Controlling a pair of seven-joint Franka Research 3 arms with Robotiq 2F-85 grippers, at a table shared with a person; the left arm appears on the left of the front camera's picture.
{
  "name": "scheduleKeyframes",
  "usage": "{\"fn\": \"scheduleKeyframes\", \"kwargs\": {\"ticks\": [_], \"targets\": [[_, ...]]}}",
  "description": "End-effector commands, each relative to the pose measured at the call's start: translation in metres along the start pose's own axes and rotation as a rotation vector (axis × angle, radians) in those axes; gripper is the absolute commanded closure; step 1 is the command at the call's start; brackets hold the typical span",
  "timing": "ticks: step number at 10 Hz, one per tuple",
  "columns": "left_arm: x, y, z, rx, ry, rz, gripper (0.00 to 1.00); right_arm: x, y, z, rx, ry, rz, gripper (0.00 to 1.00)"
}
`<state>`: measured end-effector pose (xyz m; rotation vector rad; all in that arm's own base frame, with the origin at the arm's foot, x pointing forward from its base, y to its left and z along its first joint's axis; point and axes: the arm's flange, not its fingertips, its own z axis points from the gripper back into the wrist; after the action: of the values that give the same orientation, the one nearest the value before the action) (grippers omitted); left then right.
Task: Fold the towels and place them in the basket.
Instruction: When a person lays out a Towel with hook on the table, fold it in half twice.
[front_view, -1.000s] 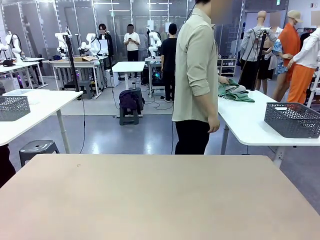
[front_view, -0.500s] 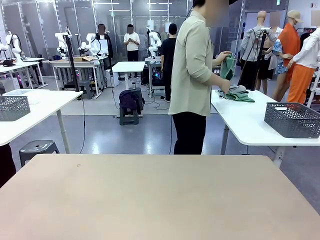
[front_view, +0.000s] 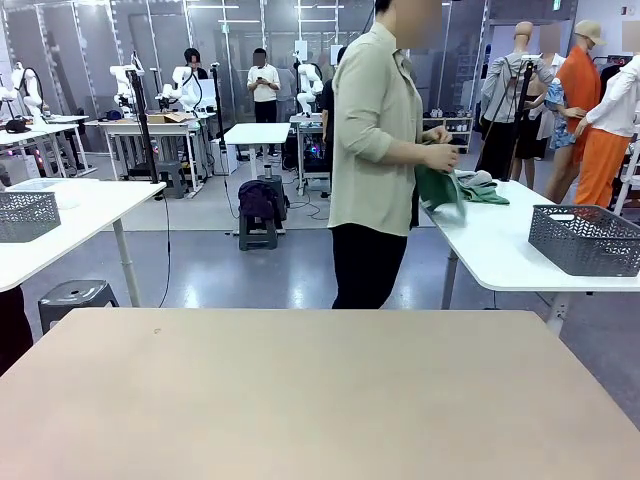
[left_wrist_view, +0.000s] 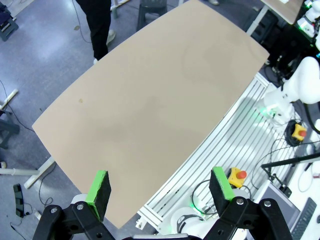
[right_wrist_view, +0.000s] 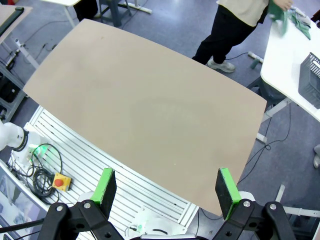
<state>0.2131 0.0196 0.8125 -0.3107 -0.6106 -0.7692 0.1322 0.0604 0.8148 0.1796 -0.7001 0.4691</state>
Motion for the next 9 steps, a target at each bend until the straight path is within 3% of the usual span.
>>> {"fn": "scheduleKeyframes", "kwargs": {"ticks": [1,9], "targets": [[0.0012,-0.0016,-0.0018,-0.007,0.000,-0.008,0.00,-0.0004,0.0016,0.0023,0.006,-0.005,0.008,0.00],[0.0012,-0.0016,-0.0018,-0.007,0.000,-0.008,0.00,-0.0004,0.0016,0.0023,0.006,-0.005,0.008,0.00]]}}
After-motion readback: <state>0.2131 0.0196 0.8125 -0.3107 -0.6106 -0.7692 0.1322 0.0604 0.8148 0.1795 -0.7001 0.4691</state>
